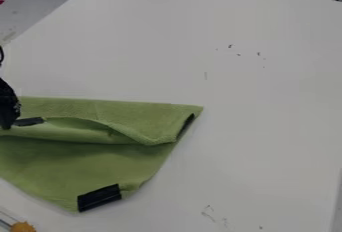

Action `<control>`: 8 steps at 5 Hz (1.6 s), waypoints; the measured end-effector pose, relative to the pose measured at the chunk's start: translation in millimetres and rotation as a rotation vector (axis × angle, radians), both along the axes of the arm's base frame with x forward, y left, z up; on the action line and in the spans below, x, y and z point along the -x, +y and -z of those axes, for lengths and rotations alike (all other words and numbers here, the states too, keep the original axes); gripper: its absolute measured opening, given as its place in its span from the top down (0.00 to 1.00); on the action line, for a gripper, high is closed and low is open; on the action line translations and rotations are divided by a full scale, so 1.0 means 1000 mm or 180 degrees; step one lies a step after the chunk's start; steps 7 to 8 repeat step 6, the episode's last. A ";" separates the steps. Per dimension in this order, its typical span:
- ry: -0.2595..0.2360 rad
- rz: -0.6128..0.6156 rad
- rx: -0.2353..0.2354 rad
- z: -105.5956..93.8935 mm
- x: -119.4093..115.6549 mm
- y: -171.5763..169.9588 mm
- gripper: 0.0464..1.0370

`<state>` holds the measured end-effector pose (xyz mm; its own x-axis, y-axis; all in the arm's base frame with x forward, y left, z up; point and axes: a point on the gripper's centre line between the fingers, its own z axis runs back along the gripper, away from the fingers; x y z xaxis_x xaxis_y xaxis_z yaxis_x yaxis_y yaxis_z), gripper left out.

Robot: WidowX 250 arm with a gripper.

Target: Fold the cloth from the top left to the bottom right

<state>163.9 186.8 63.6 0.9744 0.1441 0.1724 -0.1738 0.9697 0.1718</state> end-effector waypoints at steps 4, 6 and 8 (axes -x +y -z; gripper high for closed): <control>0.0291 0.0284 0.0023 -0.007 -0.007 -0.002 0.04; 0.0228 0.0171 0.0048 -0.015 -0.009 -0.005 0.04; 0.0228 0.0171 0.0048 -0.015 -0.009 -0.005 0.04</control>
